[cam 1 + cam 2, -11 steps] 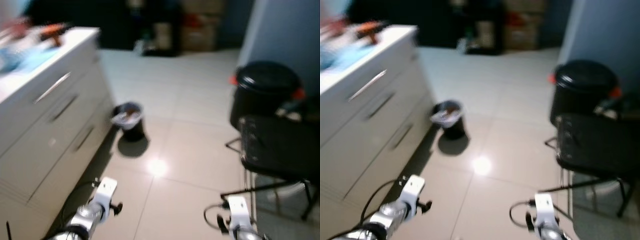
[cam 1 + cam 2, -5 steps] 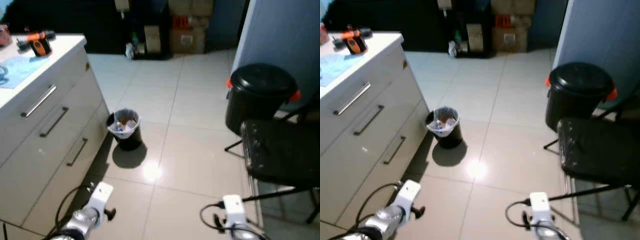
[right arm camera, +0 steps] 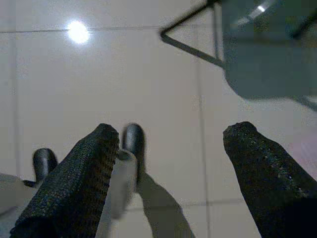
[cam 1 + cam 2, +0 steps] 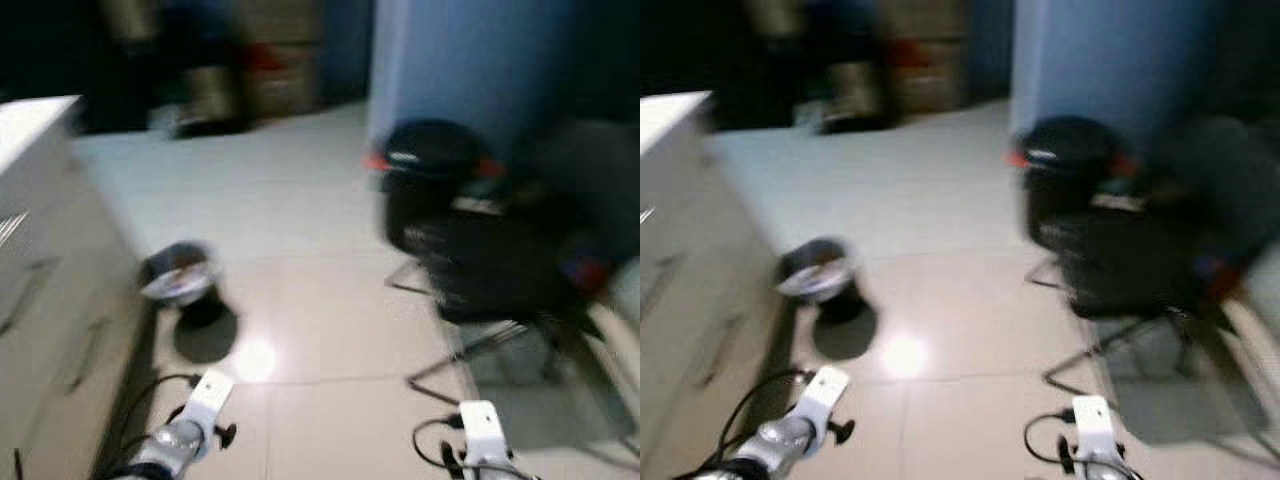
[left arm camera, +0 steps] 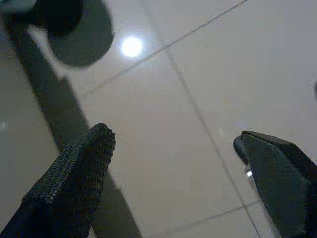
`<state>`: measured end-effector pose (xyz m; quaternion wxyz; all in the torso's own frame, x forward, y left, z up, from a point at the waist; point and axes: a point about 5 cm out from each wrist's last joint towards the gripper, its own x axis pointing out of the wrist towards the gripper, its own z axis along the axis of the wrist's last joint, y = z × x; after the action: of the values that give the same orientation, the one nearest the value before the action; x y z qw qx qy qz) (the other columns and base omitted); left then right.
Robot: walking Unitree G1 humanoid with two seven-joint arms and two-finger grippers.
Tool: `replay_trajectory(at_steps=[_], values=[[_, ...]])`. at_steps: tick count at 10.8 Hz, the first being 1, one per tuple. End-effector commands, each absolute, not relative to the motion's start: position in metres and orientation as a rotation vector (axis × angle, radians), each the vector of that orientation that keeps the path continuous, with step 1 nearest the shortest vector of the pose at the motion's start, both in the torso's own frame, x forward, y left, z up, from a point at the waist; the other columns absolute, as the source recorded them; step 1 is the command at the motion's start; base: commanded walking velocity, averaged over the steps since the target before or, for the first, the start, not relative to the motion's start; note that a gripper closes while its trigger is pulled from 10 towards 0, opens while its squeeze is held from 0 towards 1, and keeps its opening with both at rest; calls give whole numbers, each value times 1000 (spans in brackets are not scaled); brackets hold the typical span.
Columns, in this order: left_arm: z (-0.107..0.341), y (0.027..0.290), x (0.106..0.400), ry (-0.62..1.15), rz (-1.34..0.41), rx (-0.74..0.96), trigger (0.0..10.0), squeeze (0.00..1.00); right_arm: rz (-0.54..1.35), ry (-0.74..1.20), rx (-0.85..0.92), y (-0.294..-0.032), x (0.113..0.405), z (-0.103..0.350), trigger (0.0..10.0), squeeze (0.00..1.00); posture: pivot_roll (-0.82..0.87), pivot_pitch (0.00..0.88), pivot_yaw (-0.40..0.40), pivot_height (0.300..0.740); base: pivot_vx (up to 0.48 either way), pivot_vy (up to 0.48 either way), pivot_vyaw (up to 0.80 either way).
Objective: Kitchen organization
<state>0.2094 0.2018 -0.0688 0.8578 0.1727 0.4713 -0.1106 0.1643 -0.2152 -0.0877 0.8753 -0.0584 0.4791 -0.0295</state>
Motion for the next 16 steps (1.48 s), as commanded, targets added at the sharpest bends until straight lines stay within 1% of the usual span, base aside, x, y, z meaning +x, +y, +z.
replay_trajectory(at_steps=[1, 9, 12, 13, 15, 16], values=[[-68, 207, 209, 992, -221, 393, 10000, 0, -49, 996, -117, -211, 168, -87, 10000, 0, -36, 29, 86, 740, 292, 0, -631], [-68, 210, 209, 996, -202, 424, 10000, 0, -23, 1023, -144, -210, 160, -91, 10000, 0, -36, 30, 90, 740, 405, 0, 0], [-66, 213, 212, 985, -157, 430, 10000, 0, -20, 1024, -132, -210, 160, -91, 10000, 0, -37, 28, 92, 740, 0, 0, 0], [-66, 216, 210, 1002, -74, 310, 10000, 0, -33, 1020, -114, -210, 161, -90, 10000, 0, -36, 25, 89, 740, 0, 0, 0], [-69, 220, 205, 1024, -39, 262, 10000, 0, -42, 1017, -107, -212, 162, -90, 10000, 0, -35, 25, 83, 740, 0, 0, 0], [-73, 221, 197, 1052, -27, 244, 10000, 0, -43, 1016, -111, -213, 163, -89, 10000, 0, -36, 25, 80, 740, 0, 0, 0]])
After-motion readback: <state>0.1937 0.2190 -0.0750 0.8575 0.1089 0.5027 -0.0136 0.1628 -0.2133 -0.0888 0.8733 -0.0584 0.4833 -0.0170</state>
